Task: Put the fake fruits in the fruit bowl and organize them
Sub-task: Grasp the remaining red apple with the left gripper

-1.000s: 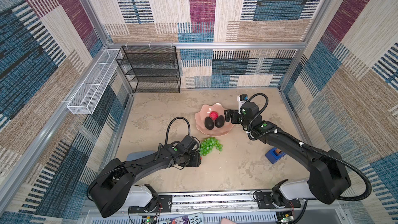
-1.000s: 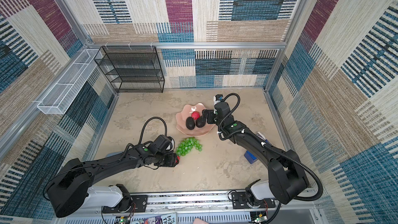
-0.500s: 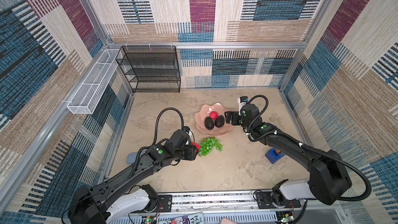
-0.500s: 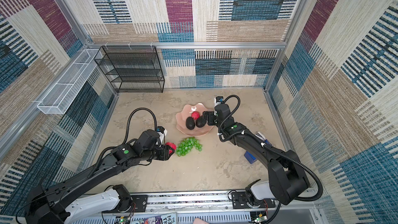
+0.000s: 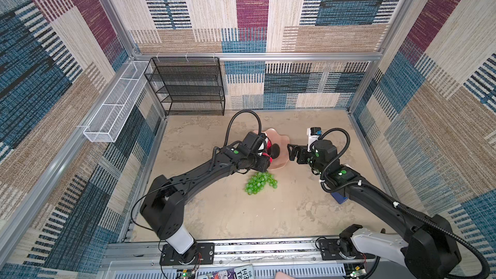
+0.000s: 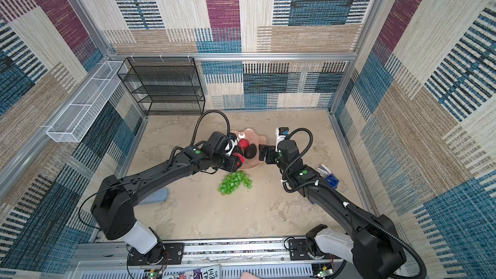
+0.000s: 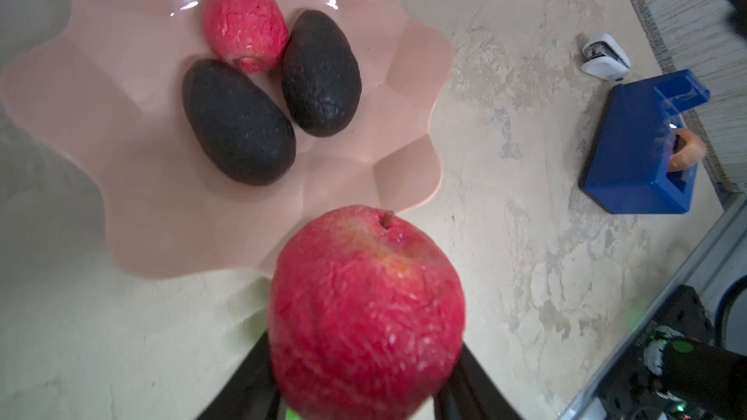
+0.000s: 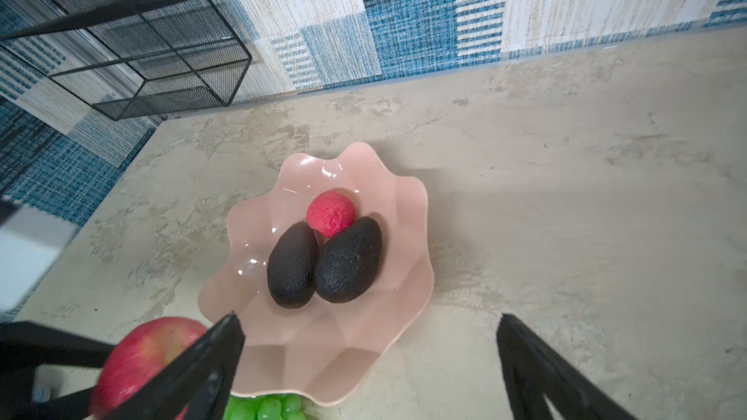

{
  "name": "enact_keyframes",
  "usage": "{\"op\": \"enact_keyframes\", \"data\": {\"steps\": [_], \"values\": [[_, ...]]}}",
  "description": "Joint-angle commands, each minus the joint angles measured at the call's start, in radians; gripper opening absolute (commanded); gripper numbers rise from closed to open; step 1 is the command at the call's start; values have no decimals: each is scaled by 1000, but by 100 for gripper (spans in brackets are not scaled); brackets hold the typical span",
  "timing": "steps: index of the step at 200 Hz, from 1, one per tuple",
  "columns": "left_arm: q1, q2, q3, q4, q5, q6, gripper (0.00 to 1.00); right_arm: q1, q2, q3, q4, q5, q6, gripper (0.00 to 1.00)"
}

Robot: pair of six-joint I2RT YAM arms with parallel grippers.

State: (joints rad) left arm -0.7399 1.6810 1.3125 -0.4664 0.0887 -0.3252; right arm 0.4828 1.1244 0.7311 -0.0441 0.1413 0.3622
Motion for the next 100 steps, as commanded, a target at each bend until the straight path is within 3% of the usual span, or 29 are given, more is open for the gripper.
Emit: {"op": "enact_keyframes", "data": {"steps": [1, 55, 100], "values": [[8, 96, 91, -23, 36, 94, 50, 0, -44, -23, -6, 27, 19, 99], [20, 274, 235, -70, 23, 109, 49, -1, -90, -57, -13, 33, 28, 100], [26, 329, 273, -98, -13, 92, 58, -1, -86, -57, -10, 34, 22, 100]]}}
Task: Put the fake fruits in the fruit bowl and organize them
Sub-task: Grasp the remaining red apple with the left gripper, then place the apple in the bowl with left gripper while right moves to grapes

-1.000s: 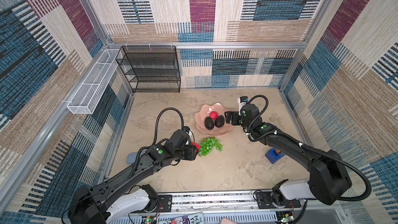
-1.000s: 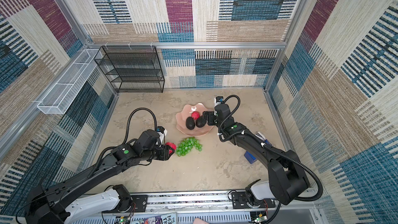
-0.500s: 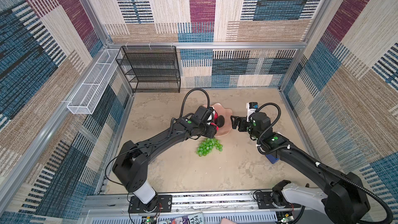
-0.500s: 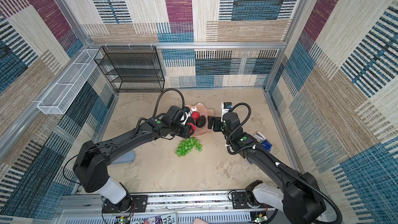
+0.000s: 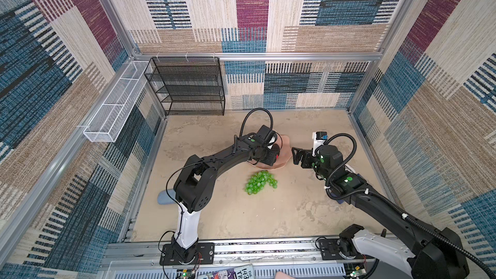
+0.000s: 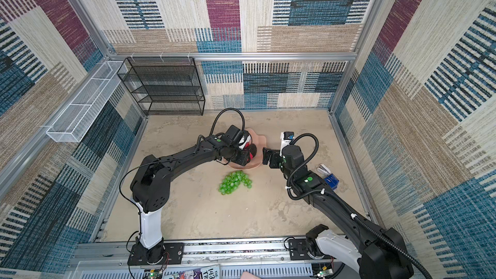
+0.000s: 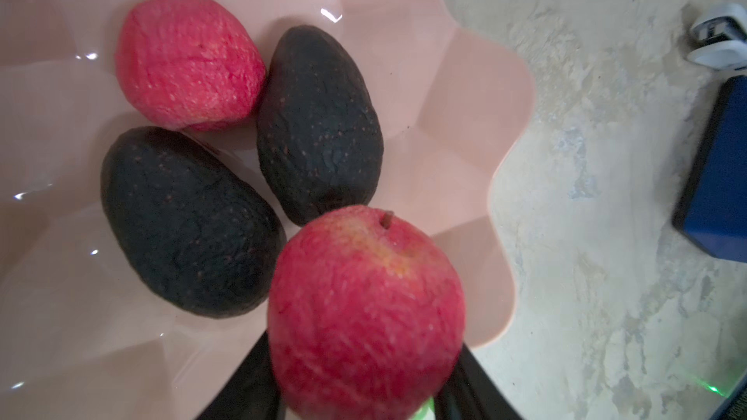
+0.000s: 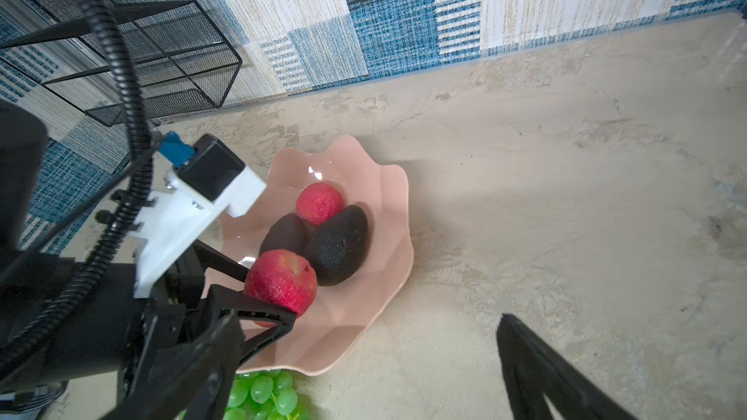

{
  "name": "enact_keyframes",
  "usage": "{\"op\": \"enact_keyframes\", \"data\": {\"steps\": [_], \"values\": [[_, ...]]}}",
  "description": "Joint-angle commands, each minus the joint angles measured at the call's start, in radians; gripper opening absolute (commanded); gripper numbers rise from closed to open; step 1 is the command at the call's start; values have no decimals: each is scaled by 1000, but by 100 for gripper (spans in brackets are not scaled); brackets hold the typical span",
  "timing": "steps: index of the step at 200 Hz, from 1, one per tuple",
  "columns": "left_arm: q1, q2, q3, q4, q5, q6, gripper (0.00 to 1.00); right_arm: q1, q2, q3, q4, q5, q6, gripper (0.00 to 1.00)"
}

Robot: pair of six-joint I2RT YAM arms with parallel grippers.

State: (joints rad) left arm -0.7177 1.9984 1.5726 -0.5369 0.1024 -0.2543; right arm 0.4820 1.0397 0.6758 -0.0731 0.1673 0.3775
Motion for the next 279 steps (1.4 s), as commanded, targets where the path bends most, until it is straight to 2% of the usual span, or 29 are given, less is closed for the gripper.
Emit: {"op": "enact_keyframes", "data": {"steps": [1, 64, 109, 145, 176, 206, 240, 279], "values": [[4, 12, 13, -28, -27, 20, 58, -1, -1, -2, 19, 8, 6, 100], [8, 1, 28, -37, -35, 1, 72, -1, 10, 1, 9, 22, -7, 100], [16, -60, 4, -11, -53, -29, 73, 0, 29, 7, -17, -6, -12, 100], [52, -259, -113, 81, -138, -62, 75, 29, 55, -6, -44, -100, 16, 100], [88, -514, -316, 204, -295, -78, 80, 152, 99, -22, -79, -69, 102, 100], [147, -757, -535, 269, -449, -155, 90, 282, 172, -23, -49, -62, 215, 100], [253, -959, -725, 276, -446, -225, 93, 375, 289, 34, -23, -49, 305, 100], [308, -1076, -815, 181, -460, -234, 94, 443, 421, 104, -31, 21, 339, 100]]}}
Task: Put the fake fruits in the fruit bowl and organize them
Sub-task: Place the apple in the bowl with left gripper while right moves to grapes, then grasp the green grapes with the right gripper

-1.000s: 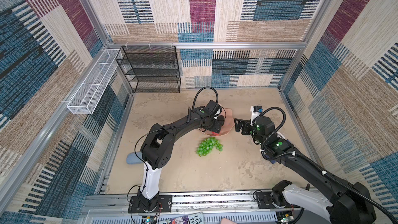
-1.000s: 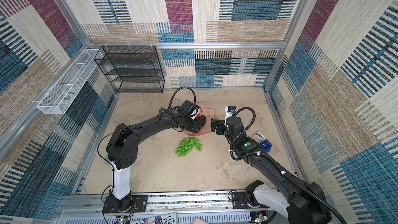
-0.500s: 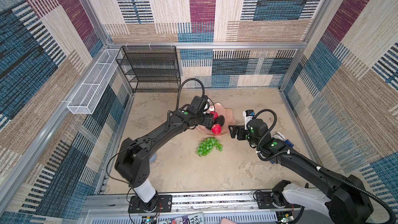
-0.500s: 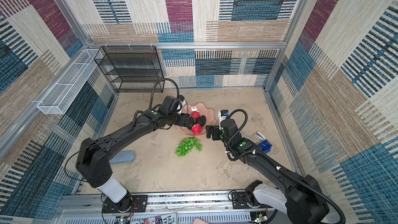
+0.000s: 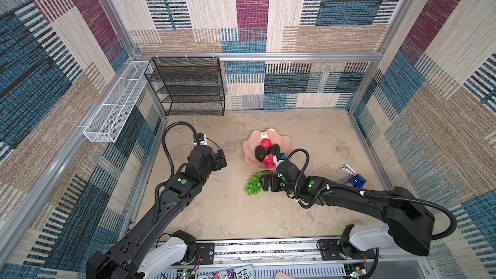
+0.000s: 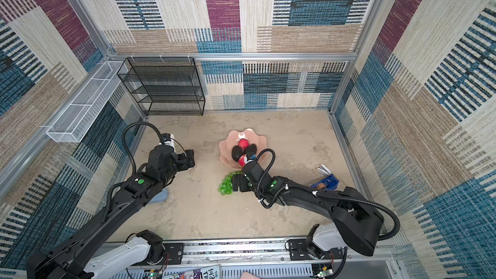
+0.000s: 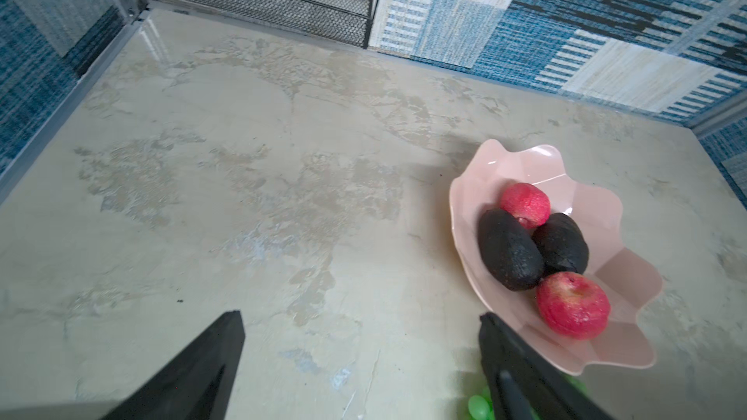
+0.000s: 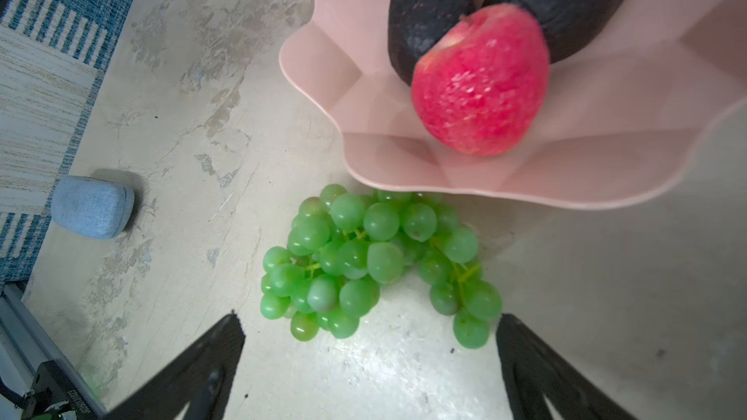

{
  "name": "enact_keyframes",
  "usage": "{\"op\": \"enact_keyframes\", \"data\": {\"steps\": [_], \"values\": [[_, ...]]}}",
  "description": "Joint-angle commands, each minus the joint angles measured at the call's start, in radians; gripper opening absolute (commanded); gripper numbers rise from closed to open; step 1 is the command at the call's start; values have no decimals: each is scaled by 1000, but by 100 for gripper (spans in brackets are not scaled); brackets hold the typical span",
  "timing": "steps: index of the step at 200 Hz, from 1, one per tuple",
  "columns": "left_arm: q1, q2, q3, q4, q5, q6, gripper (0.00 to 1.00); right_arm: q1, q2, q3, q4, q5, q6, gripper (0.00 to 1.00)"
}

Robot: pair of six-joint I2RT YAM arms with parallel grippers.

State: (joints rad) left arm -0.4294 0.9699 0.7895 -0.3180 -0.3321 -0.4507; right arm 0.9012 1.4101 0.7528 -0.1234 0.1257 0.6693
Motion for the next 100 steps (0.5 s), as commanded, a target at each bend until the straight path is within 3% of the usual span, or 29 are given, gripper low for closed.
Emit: {"op": "enact_keyframes", "data": {"steps": [1, 45, 100], "values": [[20, -49, -33, -39, -25, -38, 94, 24, 54, 29, 19, 64, 48, 100], [37, -113, -75, -55, -19, -37, 95, 31, 187, 120, -6, 143, -5, 100], [41, -132, -84, -62, -16, -34, 95, 56, 339, 250, -28, 152, -5, 100]]}}
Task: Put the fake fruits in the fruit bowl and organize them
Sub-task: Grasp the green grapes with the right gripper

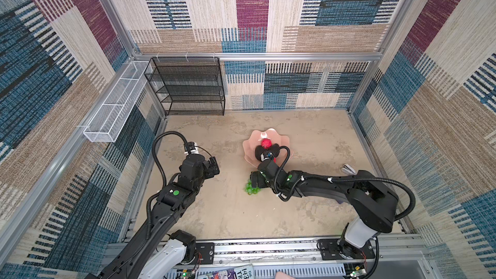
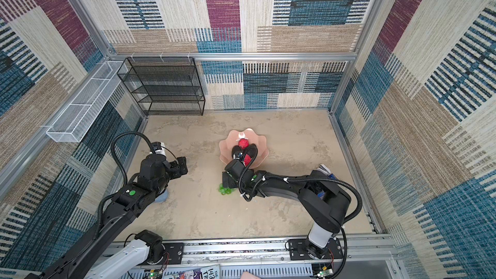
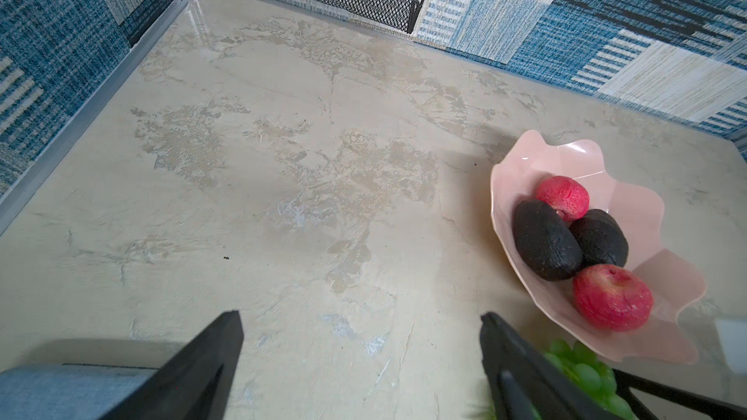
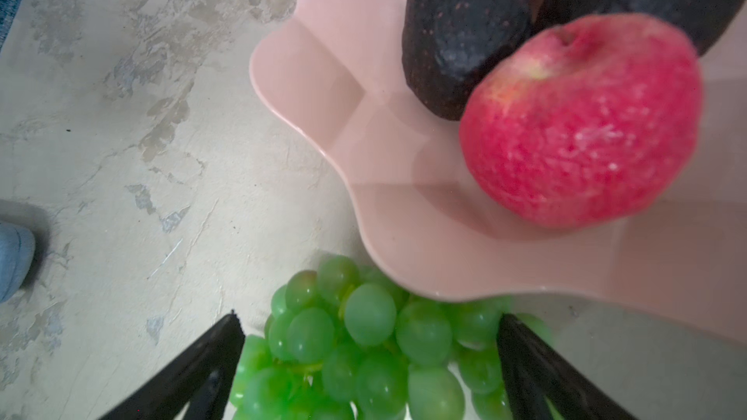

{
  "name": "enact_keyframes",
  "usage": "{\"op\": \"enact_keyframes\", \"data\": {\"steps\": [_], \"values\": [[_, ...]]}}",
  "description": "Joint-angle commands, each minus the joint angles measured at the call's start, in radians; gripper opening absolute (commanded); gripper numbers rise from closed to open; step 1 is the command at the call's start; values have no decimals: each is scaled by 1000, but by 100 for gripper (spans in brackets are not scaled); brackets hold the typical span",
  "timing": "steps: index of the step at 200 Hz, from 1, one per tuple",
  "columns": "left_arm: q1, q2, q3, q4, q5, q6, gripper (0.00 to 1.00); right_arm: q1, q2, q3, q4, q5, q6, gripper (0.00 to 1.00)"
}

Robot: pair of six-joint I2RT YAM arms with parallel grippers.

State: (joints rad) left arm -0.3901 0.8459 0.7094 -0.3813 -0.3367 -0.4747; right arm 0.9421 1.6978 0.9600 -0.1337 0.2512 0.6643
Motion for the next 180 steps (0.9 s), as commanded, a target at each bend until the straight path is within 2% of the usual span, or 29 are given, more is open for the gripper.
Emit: {"op": "enact_keyframes", "data": {"steps": [1, 21, 35, 93, 140, 180], "values": [[2, -8, -5, 1, -12, -10, 95, 16, 56, 47, -19, 27, 0, 100], [3, -17, -5, -9, -15, -11, 95, 32, 111, 86, -45, 55, -1, 97], [4, -23, -7, -7, -16, -10, 95, 37, 138, 98, -47, 64, -3, 91], [7, -49, -20, -14, -26, -17, 95, 47, 140, 72, 9, 56, -30, 52], [8, -86, -26, -24, -48, -20, 95, 55, 45, 5, 31, 31, -32, 41], [7, -103, -29, -25, -62, -23, 95, 55, -111, -105, 17, 50, 43, 38]]}}
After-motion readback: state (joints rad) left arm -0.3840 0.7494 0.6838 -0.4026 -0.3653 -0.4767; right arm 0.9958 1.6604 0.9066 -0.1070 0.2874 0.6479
